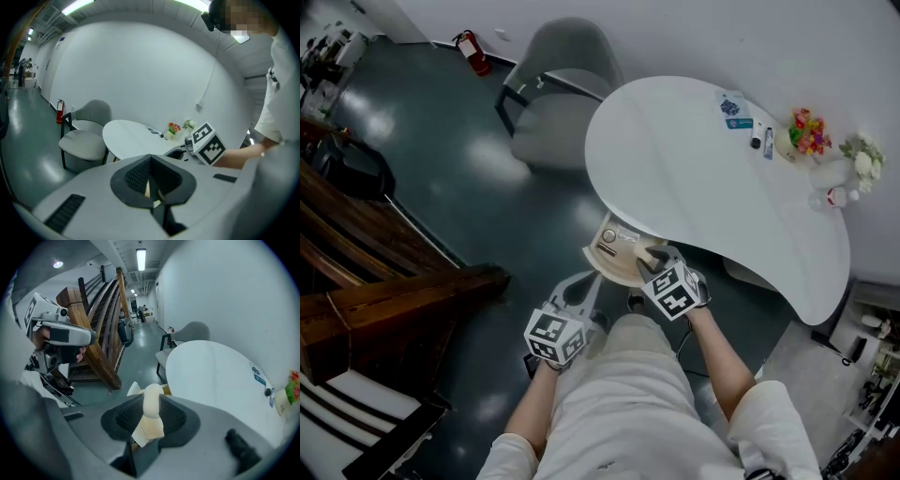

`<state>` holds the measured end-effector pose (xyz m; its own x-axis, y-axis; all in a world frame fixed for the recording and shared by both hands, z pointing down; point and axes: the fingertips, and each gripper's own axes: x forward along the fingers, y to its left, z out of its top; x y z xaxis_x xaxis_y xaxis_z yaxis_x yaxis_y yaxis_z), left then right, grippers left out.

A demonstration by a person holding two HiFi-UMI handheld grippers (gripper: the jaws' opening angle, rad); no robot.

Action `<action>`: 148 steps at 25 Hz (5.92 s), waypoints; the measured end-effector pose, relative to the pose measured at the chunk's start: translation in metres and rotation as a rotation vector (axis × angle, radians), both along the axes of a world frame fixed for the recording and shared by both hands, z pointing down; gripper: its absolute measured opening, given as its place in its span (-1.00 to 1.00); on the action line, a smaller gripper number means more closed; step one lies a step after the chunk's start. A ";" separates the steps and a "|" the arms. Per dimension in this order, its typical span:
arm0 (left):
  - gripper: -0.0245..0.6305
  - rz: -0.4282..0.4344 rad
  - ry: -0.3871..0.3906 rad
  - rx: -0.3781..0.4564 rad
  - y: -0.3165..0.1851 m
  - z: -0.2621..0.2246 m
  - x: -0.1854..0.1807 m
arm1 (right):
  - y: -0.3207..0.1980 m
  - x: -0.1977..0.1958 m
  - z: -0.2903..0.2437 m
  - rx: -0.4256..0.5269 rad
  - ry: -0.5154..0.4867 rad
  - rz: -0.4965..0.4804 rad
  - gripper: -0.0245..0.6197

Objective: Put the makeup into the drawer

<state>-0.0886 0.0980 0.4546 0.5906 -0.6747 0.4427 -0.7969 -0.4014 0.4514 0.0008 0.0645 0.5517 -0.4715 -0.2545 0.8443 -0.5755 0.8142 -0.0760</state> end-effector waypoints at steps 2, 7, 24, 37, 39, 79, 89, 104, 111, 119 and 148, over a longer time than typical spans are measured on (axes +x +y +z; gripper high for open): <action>-0.90 0.007 -0.002 -0.009 0.001 0.005 -0.002 | 0.005 -0.004 0.012 -0.020 0.010 -0.011 -0.60; -0.90 0.029 -0.019 -0.021 0.001 0.015 -0.006 | 0.012 -0.011 0.051 -0.050 0.064 -0.070 -0.58; -0.90 0.022 -0.033 -0.019 -0.017 0.045 -0.035 | 0.005 -0.028 0.210 -0.129 0.260 -0.311 -0.57; -0.90 -0.024 -0.050 -0.075 -0.006 0.063 -0.051 | 0.010 -0.034 0.287 -0.176 0.371 -0.519 -0.52; -0.90 -0.023 -0.046 -0.087 -0.004 0.067 -0.048 | 0.011 -0.033 0.295 -0.174 0.388 -0.543 -0.52; -0.90 -0.121 -0.042 0.008 0.004 0.017 -0.066 | 0.027 -0.046 0.132 -0.044 0.257 -0.448 -0.44; -0.90 -0.102 -0.035 0.099 0.007 -0.043 -0.051 | 0.035 -0.046 -0.002 0.068 0.060 -0.262 -0.68; -0.90 -0.009 -0.039 0.170 0.006 -0.094 -0.020 | 0.036 -0.049 -0.146 0.068 -0.457 0.108 -0.88; -0.90 0.051 -0.079 0.195 0.009 -0.104 -0.005 | 0.035 -0.044 -0.169 0.098 -0.511 0.160 -0.88; -0.90 0.040 -0.073 0.208 0.008 -0.107 -0.006 | 0.036 -0.042 -0.171 0.094 -0.523 0.176 -0.88; -0.90 -0.048 -0.050 0.204 0.006 -0.112 -0.030 | 0.047 -0.040 -0.172 0.138 -0.504 0.145 -0.89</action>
